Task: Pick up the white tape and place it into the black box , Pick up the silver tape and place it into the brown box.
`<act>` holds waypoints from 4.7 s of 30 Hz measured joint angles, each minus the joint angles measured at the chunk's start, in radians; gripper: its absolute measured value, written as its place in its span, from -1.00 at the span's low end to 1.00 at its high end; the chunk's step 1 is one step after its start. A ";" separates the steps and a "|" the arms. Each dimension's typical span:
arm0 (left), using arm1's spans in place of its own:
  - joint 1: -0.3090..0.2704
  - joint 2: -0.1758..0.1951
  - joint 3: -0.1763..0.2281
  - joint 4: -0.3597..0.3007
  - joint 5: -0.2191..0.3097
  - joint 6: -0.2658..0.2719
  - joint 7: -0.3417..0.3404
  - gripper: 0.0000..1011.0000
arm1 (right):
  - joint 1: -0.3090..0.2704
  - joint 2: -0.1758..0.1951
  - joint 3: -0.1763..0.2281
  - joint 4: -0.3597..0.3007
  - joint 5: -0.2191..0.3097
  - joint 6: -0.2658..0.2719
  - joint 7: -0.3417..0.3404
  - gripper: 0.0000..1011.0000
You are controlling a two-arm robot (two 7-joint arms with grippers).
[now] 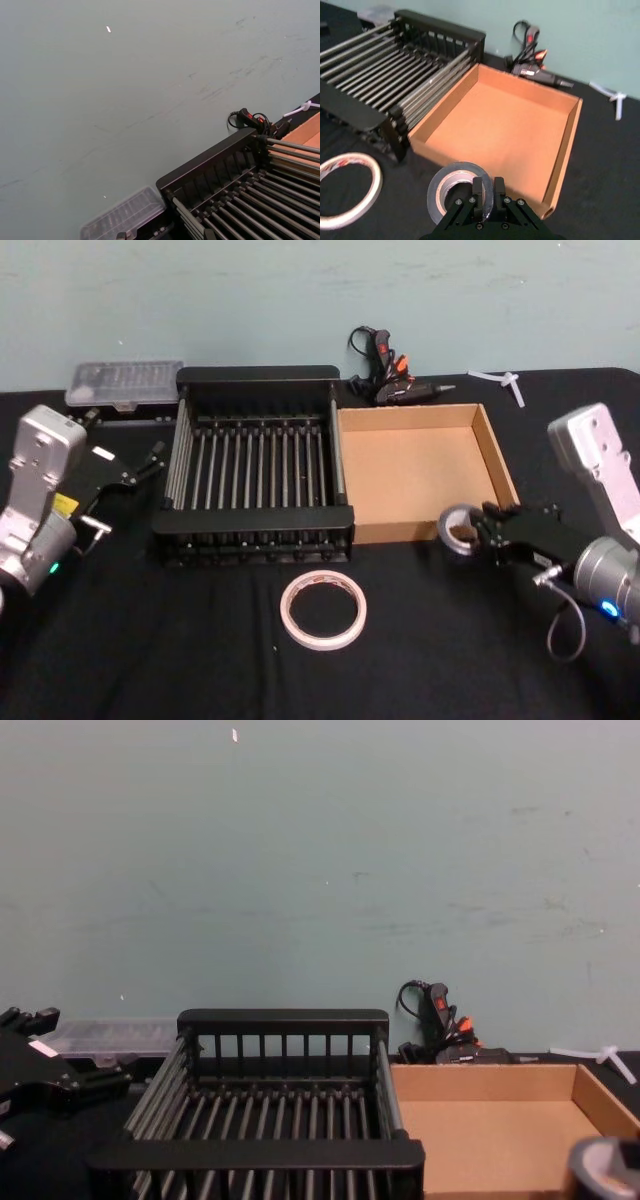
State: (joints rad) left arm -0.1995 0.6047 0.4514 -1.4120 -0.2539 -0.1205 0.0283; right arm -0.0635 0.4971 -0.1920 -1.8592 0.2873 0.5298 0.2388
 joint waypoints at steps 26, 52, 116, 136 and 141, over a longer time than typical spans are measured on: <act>0.000 0.000 0.000 0.000 0.000 0.000 0.000 0.98 | 0.274 -0.157 -0.023 0.330 -0.112 -0.134 -0.020 -0.72; 0.000 0.000 0.000 0.000 0.000 0.000 0.000 0.98 | 0.334 -0.233 -0.033 0.508 -0.149 -0.156 -0.016 -0.72; 0.000 0.000 0.000 0.000 0.000 0.000 0.000 0.98 | 0.185 -0.125 -0.020 0.168 -0.114 0.020 0.091 0.98; 0.000 0.000 0.000 0.000 0.000 0.000 0.000 0.98 | 0.116 -0.064 -0.112 0.065 -0.071 0.113 0.148 0.98; 0.000 0.000 0.000 0.000 0.000 0.000 0.000 0.98 | 0.125 -0.071 -0.138 0.077 -0.066 0.118 0.148 0.98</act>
State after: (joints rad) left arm -0.1996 0.6047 0.4514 -1.4120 -0.2539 -0.1205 0.0283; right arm 0.0620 0.4265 -0.3299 -1.7824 0.2212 0.6474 0.3871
